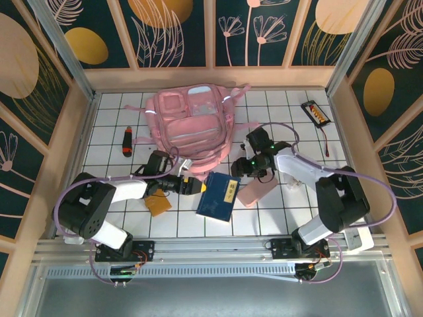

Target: Pack the student bag

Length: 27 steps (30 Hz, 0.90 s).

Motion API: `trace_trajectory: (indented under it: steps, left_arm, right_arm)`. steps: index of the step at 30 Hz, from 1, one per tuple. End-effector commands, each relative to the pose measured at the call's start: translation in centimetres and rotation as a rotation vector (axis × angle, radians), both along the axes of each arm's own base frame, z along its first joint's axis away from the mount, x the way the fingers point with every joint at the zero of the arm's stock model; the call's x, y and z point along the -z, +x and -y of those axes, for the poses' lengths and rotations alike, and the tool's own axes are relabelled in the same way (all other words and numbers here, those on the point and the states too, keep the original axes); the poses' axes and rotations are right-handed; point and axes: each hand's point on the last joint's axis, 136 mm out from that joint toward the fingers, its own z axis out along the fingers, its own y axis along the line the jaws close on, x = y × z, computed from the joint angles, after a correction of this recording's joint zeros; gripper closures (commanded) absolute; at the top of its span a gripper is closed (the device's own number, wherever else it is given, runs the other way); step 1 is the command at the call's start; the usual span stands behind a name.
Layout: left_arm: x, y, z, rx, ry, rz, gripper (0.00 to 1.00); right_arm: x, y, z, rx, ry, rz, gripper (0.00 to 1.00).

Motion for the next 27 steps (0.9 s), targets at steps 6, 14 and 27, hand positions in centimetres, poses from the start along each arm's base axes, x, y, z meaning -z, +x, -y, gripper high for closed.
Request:
trace_trajectory:
  steps: [6, 14, 27]
  left_arm:
    - [0.7, -0.1, 0.0, -0.006, 0.048, -0.071, 0.16]
    - [1.5, 0.1, 0.0, -0.017, 0.061, -0.076, 0.16]
    - [2.2, 0.1, 0.0, -0.019, 0.074, -0.092, 0.16]
  right_arm:
    - [2.6, -0.8, -0.2, 0.017, 0.007, -0.127, 0.54]
    - [3.8, -0.9, -1.6, -0.014, 0.021, -0.169, 0.68]
    - [1.6, -0.8, -4.6, -0.088, 0.201, -0.117, 1.0]
